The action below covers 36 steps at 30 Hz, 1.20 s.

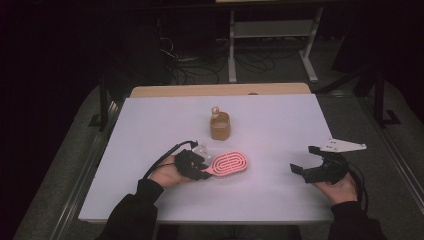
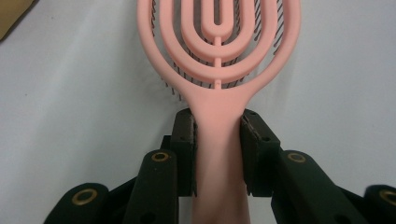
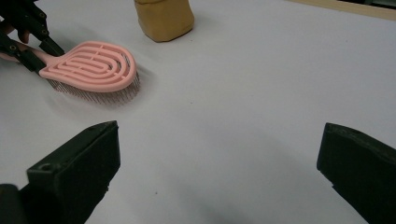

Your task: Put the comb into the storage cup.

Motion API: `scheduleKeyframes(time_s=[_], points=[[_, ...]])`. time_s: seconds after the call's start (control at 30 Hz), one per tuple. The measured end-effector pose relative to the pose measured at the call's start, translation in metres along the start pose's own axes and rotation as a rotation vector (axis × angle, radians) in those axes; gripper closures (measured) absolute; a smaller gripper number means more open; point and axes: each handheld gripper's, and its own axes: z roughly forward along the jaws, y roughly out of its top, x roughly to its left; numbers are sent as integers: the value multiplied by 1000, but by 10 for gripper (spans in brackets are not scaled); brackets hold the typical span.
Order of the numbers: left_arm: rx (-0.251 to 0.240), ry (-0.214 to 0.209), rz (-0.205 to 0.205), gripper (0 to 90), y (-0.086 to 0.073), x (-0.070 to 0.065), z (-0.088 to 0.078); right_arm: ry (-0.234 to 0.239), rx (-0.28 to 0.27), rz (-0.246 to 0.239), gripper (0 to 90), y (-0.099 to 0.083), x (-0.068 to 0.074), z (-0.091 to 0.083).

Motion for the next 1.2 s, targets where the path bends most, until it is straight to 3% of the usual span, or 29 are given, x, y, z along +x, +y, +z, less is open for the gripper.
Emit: scheduleKeyframes(time_s=[0.57,1.2], points=[[-23,-10,-21,700,-5,7,-10,-1,2,0,0,0,0,0],[-88,23,-49,700,-11,12,-26,0,5,1,0,0,0,1]])
